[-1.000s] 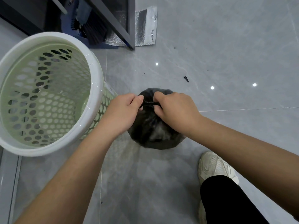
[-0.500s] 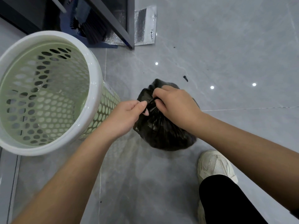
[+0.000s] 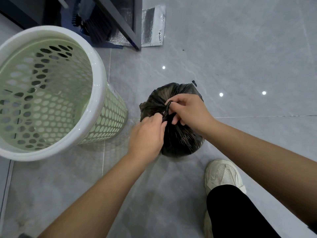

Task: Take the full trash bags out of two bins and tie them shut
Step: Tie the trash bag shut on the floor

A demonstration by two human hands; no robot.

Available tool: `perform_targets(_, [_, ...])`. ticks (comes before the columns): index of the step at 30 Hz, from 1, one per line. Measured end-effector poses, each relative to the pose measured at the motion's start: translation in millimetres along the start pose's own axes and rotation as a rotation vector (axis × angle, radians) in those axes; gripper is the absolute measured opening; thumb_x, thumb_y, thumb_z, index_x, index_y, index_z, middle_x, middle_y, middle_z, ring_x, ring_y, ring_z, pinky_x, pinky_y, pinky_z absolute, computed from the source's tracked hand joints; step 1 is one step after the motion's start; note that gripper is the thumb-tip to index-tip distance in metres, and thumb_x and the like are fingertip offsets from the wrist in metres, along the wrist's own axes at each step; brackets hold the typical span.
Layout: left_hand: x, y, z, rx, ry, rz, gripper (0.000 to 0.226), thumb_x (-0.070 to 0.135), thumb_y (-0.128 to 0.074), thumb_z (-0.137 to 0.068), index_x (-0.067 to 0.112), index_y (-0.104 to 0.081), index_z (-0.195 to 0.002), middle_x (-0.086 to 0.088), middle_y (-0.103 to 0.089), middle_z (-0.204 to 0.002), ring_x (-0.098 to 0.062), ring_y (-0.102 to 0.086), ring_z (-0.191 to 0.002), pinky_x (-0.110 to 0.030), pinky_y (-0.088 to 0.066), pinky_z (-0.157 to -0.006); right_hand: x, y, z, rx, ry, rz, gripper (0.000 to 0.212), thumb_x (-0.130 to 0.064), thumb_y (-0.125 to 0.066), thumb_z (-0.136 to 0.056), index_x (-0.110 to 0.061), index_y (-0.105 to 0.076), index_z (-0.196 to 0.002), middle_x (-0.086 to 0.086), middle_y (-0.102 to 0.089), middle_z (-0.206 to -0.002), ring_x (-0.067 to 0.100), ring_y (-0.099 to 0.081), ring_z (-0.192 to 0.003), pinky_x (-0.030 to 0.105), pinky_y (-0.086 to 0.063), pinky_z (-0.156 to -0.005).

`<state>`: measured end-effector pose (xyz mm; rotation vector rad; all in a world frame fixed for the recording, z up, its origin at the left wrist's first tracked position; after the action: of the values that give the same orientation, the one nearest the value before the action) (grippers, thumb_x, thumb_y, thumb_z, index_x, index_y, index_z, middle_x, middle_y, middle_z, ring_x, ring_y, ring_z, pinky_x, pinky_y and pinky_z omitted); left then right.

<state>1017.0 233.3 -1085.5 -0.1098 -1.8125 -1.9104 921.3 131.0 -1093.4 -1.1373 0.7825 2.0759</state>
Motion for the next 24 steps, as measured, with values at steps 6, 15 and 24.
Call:
perform_targets(6, [-1.7, -15.7, 6.8, 0.088, -0.040, -0.163, 0.029, 0.032, -0.037, -0.090, 0.012, -0.050, -0.073, 0.002, -0.056, -0.051, -0.024, -0.054, -0.036, -0.021, -0.023, -0.039, 4.3, -10.2, 2.6, -0.076, -0.498, -0.651, 0.013, -0.008, -0.053, -0.097, -0.007, -0.064, -0.090, 0.008, -0.073, -0.068, 0.010, -0.068, -0.052, 0.018, -0.053, -0.043])
perform_targets(15, [-20.5, -13.7, 16.6, -0.091, -0.059, 0.000, 0.043, 0.051, -0.024, -0.090, 0.018, -0.049, -0.078, 0.004, -0.056, -0.073, -0.022, -0.058, -0.071, -0.035, -0.043, -0.056, -8.3, 6.9, 1.9, -0.225, -0.261, -0.003, 0.017, -0.006, -0.052, -0.093, -0.011, -0.068, -0.088, 0.006, -0.068, -0.072, 0.013, -0.069, -0.060, 0.025, -0.060, -0.062])
perform_targets(24, [-37.0, 5.1, -19.1, 0.015, 0.395, 0.666, 0.029, 0.016, -0.042, -0.092, 0.019, -0.058, -0.068, 0.005, -0.058, -0.057, -0.014, -0.055, -0.054, -0.031, -0.045, -0.053, -28.5, -5.7, 23.8, -0.259, 0.425, 1.266, 0.028, 0.002, -0.051, -0.085, -0.013, -0.064, -0.105, 0.002, -0.047, -0.092, 0.025, -0.058, -0.085, 0.031, -0.038, -0.062])
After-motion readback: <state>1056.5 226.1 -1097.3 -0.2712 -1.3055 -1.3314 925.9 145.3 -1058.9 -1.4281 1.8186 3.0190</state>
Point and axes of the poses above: each hand's wrist, its own z-axis away from the middle knuckle, its own y-axis out of the back of the hand, x = y × z, the point moved 4 cm from there along -z, towards the middle knuckle
